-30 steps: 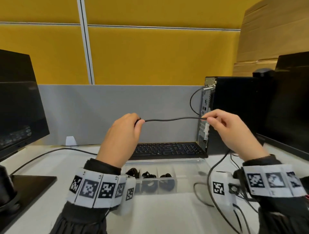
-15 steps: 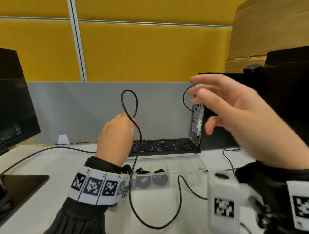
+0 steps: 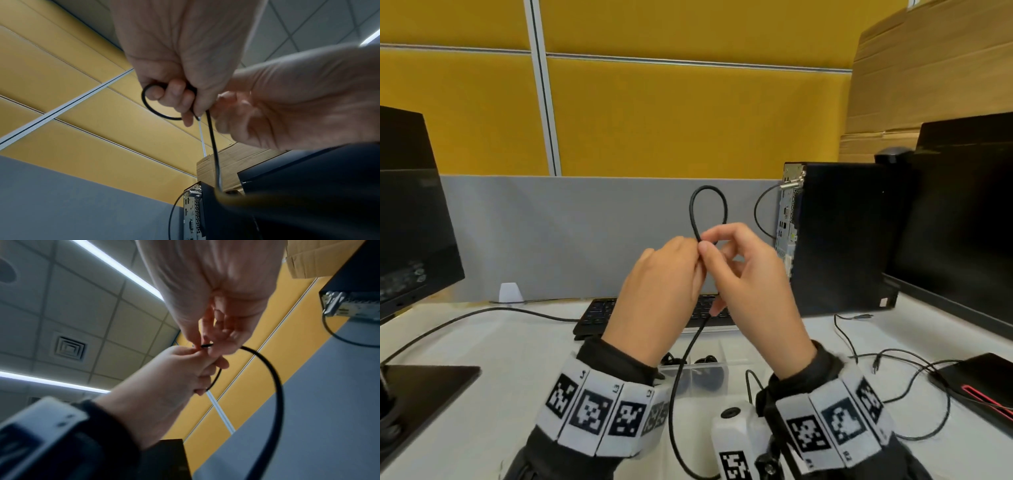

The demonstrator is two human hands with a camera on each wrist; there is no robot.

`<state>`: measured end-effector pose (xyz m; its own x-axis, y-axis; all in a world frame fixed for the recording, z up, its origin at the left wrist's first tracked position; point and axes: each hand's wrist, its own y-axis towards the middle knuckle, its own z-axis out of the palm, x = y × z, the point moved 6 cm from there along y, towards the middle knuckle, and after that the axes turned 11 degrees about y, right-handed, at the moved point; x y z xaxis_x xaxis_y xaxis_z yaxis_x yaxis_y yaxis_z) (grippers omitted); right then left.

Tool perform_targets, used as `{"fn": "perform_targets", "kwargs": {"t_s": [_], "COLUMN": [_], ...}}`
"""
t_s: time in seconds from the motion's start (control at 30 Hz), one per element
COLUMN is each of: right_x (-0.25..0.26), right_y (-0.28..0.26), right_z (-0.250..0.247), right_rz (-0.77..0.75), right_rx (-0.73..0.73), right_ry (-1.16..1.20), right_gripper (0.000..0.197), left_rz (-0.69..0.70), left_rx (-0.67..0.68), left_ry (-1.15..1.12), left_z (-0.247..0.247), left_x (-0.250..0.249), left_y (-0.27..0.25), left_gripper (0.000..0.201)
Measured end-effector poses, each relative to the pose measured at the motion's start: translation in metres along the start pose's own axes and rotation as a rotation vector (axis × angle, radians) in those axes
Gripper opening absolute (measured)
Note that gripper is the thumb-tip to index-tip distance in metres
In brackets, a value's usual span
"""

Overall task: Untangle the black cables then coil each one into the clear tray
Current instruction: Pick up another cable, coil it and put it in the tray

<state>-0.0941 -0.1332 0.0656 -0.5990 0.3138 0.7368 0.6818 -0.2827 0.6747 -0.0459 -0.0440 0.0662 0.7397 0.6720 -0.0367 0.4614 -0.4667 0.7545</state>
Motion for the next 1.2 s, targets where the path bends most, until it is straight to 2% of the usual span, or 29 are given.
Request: {"fn": "perform_targets", "kwargs": {"t_s": [0.1,0.2,0.27,0.4,0.5,0.63,0.73,0.83,0.93,1.0,1.07,1.1,1.13,1.2], "right_x": [-0.01,-0.019,-0.02,-0.023,-0.03,-0.032,-0.028,-0.02,-0.02,-0.028,-0.035,-0.036,-0.036,-0.033], "right_y": [0.004,0.008,0.013,0.019,0.021,0.024,0.025,0.019,0.01,0.007,0.007,0.009,0.009,0.011], "right_z": [-0.011,-0.019,-0.032,-0.055,-0.054,-0.05,-0.045,-0.03,-0.014,-0.007,-0.005,-0.006,-0.007,-0.013], "right_rz": [0.103,0.265,0.226,0.041,0.047,0.072,0.02,-0.155,-0.326,-0.341,-0.326,-0.325,-0.335,-0.328], "right_rx": [0.001,-0.036,-0.108,-0.194,-0.161,-0.131,-0.023,0.16,0.282,0.336,0.333,0.315,0.293,0.265], "right_ry": [0.062,0.419,0.496,0.146,0.153,0.268,0.276,0.02,-0.263,-0.427,-0.577,-0.625,-0.62,-0.463], "right_gripper": [0.005,0.01,0.012,0.01,0.026,0.048,0.063,0.069,0.069,0.06,0.039,0.032,0.035,0.041], "left_rz": [0.075,0.05,0.008,-0.074,-0.095,-0.094,-0.042,-0.001,0.004,-0.043,-0.115,-0.152,-0.19,-0.253], "left_rx": [-0.026,-0.011,0.024,0.068,0.063,0.066,0.118,0.181,0.249,0.28,0.301,0.312,0.323,0.355], "left_ry": [0.028,0.074,0.059,-0.085,-0.155,-0.107,-0.158,-0.33,-0.551,-0.789,-1.012,-1.108,-1.2,-1.363], "left_z": [-0.003,0.001,0.004,-0.001,-0.008,-0.008,-0.004,-0.007,-0.012,-0.013,-0.013,-0.012,-0.011,-0.008], "left_x": [-0.004,0.008,0.02,0.045,0.052,0.053,0.044,0.034,0.029,0.027,0.028,0.028,0.028,0.029], "left_y": [0.0,0.001,0.002,0.002,0.001,0.001,0.0,-0.001,-0.002,-0.003,-0.003,-0.003,-0.002,-0.003], "left_gripper": [0.019,0.022,0.024,0.029,0.03,0.03,0.032,0.032,0.034,0.032,0.033,0.034,0.034,0.034]}}
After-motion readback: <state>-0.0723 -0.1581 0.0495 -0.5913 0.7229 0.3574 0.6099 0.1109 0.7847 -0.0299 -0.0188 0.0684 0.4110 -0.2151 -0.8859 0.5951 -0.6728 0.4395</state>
